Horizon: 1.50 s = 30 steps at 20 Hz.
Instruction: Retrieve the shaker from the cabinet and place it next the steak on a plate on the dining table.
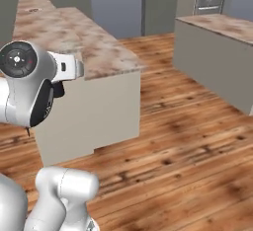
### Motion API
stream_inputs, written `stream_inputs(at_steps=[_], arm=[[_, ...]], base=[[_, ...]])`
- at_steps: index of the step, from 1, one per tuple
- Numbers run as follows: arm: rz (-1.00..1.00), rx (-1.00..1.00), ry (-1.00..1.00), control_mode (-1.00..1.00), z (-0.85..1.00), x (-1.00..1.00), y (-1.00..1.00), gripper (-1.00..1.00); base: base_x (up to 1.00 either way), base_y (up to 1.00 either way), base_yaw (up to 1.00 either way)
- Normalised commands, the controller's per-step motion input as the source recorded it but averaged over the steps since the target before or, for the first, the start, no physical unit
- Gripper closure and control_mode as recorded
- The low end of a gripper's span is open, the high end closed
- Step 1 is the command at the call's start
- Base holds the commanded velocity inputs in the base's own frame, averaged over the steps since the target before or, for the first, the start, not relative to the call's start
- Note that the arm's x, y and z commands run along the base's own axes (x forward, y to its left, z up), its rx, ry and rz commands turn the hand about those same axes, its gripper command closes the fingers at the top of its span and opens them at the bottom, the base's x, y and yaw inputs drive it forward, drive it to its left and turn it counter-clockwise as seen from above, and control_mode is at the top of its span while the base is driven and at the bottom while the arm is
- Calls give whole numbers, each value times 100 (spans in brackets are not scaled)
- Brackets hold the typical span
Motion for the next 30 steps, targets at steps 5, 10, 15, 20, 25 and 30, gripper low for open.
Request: stream_inputs(at_steps=[5, 10, 15, 20, 25, 30], arm=[[0, 0, 0, 100, 0, 0, 0, 100], [0, 0, 0, 100, 0, 0, 0, 100], [0, 0, 0, 100, 0, 0, 0, 100], [0, 0, 0, 100, 0, 0, 0, 100], [0, 0, 0, 100, 0, 0, 0, 100], [0, 0, 0, 100, 0, 0, 0, 100]], base=[[-100, 100, -36], [-97, 87, -62], [-93, 79, -68], [-99, 95, -62], [-100, 100, -50], [-100, 100, -22]])
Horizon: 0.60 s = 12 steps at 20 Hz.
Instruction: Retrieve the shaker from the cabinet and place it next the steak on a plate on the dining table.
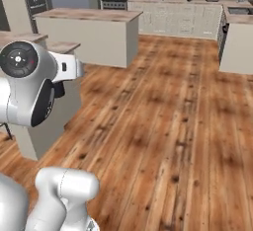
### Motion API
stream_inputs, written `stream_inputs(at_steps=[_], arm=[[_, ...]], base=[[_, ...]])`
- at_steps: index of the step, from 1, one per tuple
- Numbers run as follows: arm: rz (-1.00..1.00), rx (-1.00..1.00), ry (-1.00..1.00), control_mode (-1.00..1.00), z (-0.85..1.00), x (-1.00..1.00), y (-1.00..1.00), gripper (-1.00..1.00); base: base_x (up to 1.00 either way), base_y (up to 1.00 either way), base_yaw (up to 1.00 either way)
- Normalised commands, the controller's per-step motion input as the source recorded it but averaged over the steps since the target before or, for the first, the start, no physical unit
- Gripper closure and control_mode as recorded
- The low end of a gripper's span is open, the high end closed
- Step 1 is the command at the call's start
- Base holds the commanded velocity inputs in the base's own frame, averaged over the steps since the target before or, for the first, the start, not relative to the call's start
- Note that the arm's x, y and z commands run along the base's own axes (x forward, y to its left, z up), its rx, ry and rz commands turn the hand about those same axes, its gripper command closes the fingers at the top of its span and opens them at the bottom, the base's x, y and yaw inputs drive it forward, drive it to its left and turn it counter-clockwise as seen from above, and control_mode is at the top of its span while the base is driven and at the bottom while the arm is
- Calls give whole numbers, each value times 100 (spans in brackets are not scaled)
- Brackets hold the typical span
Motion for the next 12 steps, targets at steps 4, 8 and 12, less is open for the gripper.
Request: stream_inputs(at_steps=[4, 8, 12], arm=[[0, 0, 0, 100, 0, 0, 0, 100], [0, 0, 0, 100, 0, 0, 0, 100], [0, 0, 0, 100, 0, 0, 0, 100]], base=[[-91, 100, -21], [-31, 100, -21], [0, 100, -25]])
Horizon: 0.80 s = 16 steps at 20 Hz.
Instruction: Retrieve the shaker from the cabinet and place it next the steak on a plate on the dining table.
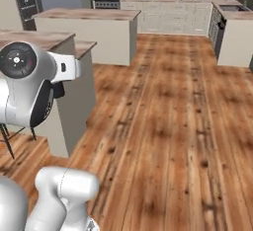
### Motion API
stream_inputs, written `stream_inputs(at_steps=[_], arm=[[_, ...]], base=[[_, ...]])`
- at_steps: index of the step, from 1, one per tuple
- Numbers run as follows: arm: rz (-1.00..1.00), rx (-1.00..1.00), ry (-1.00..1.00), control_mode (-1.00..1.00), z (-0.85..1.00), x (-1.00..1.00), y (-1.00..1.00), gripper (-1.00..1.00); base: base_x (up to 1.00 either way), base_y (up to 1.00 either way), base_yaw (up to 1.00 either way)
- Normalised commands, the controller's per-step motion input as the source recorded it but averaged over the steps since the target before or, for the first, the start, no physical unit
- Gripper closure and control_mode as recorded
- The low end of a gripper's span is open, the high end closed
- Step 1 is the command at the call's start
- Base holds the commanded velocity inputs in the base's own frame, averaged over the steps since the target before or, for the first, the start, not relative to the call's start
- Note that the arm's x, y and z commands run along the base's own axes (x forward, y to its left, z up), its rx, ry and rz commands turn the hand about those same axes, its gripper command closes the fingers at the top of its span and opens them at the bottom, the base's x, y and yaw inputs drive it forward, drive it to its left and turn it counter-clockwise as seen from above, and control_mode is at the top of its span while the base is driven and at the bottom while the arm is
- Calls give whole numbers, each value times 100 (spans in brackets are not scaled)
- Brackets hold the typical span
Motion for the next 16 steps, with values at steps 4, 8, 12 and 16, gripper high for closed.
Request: stream_inputs(at_steps=[4, 8, 12, 16], arm=[[0, 0, 0, 100, 0, 0, 0, 100], [0, 0, 0, 100, 0, 0, 0, 100], [0, 0, 0, 100, 0, 0, 0, 100], [0, 0, 0, 100, 0, 0, 0, 100]], base=[[4, 100, -25], [21, 100, -21], [26, 100, -18], [39, 100, -19]])
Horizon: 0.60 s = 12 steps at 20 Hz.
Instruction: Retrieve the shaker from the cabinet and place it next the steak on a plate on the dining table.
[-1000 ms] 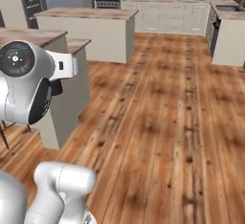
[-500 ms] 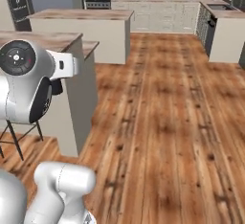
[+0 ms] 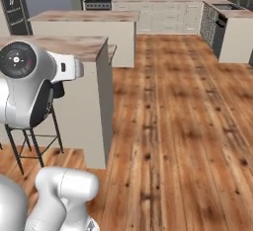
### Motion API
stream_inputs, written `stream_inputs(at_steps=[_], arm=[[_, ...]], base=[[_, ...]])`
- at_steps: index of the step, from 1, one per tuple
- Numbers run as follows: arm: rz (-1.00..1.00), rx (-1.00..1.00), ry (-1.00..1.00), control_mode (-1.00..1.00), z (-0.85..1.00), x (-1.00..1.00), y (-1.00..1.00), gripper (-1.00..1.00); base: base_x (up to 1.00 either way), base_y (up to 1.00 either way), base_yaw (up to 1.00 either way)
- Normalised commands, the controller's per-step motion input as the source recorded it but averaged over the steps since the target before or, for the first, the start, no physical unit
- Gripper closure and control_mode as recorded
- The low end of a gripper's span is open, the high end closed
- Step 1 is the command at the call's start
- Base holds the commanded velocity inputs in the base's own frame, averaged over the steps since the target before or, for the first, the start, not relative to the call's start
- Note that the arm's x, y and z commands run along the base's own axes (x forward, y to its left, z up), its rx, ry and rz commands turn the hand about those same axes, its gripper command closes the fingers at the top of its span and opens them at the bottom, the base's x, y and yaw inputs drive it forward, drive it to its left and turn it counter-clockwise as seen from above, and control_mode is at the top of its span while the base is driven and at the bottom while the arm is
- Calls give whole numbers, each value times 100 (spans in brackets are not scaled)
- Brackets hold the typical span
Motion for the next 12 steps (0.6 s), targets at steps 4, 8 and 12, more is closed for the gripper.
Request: stream_inputs(at_steps=[4, 8, 12], arm=[[0, 0, 0, 100, 0, 0, 0, 100], [0, 0, 0, 100, 0, 0, 0, 100], [0, 0, 0, 100, 0, 0, 0, 100]], base=[[61, 100, -20], [60, 100, -18], [48, 100, -7]])
